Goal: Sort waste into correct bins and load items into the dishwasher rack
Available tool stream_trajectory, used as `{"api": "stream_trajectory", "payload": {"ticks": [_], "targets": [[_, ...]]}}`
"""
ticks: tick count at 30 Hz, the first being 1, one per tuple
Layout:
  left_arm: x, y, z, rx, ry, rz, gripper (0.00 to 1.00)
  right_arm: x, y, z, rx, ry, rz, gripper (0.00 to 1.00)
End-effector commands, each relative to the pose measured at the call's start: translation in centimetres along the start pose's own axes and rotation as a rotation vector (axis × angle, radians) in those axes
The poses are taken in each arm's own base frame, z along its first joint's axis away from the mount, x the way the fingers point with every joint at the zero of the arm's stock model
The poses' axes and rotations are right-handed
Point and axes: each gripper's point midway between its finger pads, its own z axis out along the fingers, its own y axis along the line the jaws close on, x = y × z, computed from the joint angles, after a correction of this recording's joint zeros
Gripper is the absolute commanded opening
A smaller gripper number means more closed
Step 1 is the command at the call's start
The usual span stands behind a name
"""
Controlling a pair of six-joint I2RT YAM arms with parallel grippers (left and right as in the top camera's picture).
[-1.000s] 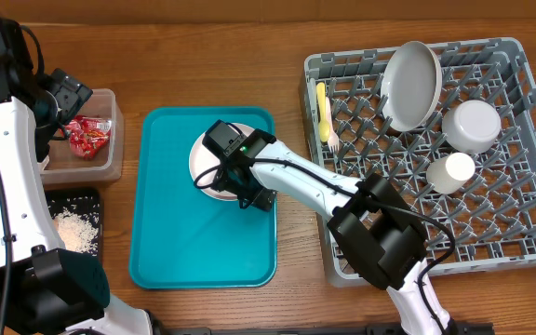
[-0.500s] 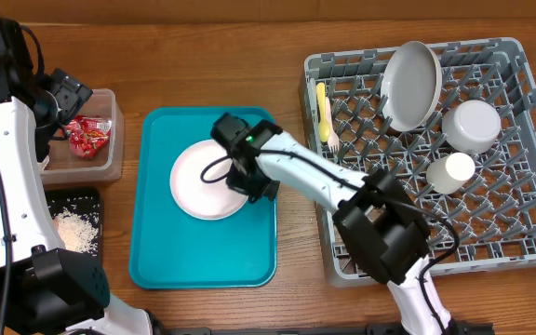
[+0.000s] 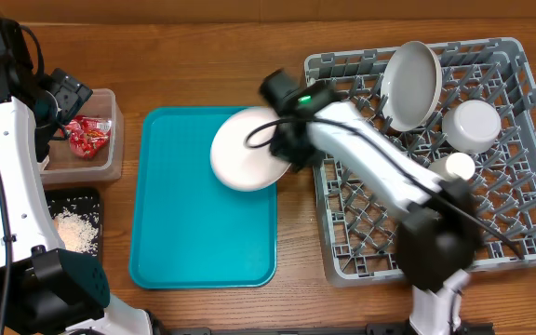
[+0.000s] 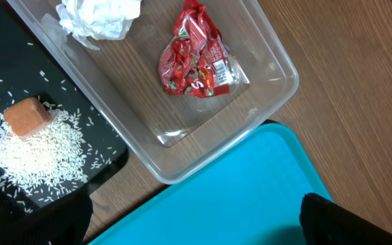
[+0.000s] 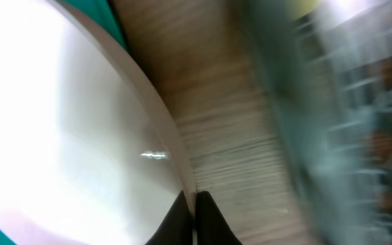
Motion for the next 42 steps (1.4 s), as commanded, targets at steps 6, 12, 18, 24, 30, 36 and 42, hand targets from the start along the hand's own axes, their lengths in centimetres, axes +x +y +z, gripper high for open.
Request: {"api": "stream_trajectory", "payload": {"ticks": [6,12,18,24,30,36,42], "targets": [[-0.1,0.2,0.0,-0.010,-0.009,0.004,1.00,-4.1,-9.8,-16.5,0.057,-0.440,0.006,0.04],[-0.1,0.2,0.1,-0.010,-0.008,0.004,1.00,-2.6,-20.0,-19.6,0.379,-0.492,0.218,0.04],[-0.1,0.2,0.0,-0.010,-0.009,0.004,1.00,-2.1,-23.2,-18.9,0.460,-0.437,0.187,0.04],[-0.1,0.2,0.0,-0.010,-0.009,0.004,1.00,-1.6,-27.6,-18.8,0.567,-0.428,0.253,0.04],[-0.1,0.2,0.1,-0.010,-0.008,0.004,1.00,-0.6,-28.7,-19.5,0.565,-0.450,0.279,0.04],[-0.1,0.2,0.0,-0.010,-0.009,0.004,1.00,-0.7,-29.3,-20.0,0.593,-0.477,0.278,0.04],[-0.1,0.2,0.0,-0.010,-0.008,0.004,1.00,-0.8,-30.6,-19.9,0.698,-0.502,0.262,0.04]]}}
